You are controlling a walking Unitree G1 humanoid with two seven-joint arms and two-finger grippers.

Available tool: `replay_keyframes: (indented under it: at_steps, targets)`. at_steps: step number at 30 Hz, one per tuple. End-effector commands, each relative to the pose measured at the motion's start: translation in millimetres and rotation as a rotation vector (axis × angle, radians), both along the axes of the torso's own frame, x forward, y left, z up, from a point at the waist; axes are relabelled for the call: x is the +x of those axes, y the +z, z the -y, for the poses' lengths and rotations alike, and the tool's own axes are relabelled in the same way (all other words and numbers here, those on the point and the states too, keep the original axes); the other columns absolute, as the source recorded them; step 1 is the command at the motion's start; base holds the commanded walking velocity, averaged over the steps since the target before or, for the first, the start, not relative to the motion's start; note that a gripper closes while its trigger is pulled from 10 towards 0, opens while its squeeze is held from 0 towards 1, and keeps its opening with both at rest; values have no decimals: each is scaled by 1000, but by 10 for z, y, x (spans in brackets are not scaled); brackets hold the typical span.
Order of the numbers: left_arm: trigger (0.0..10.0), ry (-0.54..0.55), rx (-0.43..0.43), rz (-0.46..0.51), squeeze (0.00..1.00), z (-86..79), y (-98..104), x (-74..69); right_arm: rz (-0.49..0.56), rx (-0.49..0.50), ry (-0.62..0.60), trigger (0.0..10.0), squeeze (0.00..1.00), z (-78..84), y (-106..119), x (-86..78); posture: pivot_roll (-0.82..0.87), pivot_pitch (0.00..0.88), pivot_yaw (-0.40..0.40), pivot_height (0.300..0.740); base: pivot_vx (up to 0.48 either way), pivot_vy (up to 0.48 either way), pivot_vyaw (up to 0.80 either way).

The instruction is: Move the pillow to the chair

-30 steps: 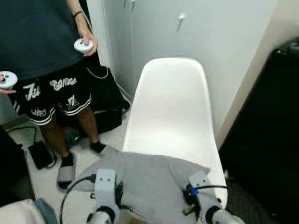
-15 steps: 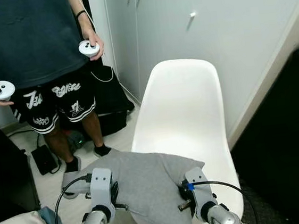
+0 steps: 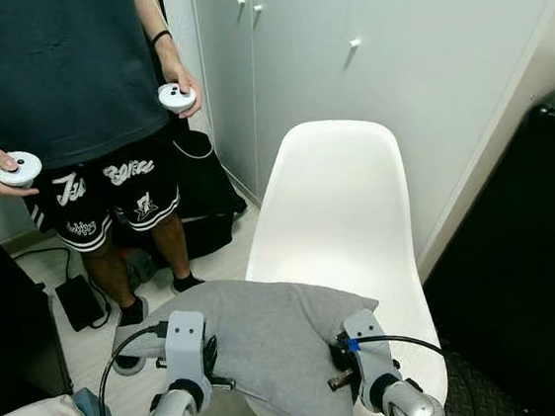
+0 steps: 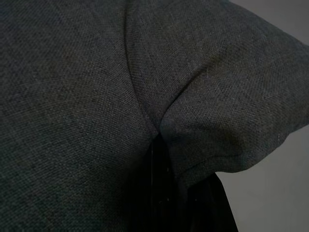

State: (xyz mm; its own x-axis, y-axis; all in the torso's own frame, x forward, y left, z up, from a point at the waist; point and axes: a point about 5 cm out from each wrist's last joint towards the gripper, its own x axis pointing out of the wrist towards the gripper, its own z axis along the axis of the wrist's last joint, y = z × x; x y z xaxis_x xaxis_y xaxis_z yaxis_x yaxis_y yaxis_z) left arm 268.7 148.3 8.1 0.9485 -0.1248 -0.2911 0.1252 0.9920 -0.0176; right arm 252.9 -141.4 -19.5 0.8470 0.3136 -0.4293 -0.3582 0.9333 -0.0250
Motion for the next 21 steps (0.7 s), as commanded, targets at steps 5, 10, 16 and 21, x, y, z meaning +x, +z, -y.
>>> replay_keyframes:
  at_steps: [5,10,16,21]
  targets:
    - [10000,54,16,40,0,-137,106,107,16,-23,-34,10000,0,80,27,26,17,130,-38,682,0,0,0]
    - [10000,78,10,42,0,-175,119,128,14,-22,-38,10000,0,100,32,31,14,133,-40,677,0,0,0]
    - [10000,77,14,46,0,-185,131,144,24,-34,-38,10000,0,108,46,44,13,133,-43,662,0,0,0]
    - [10000,66,13,53,0,-156,150,166,37,-24,-39,10000,0,106,77,82,14,132,-44,662,0,0,0]
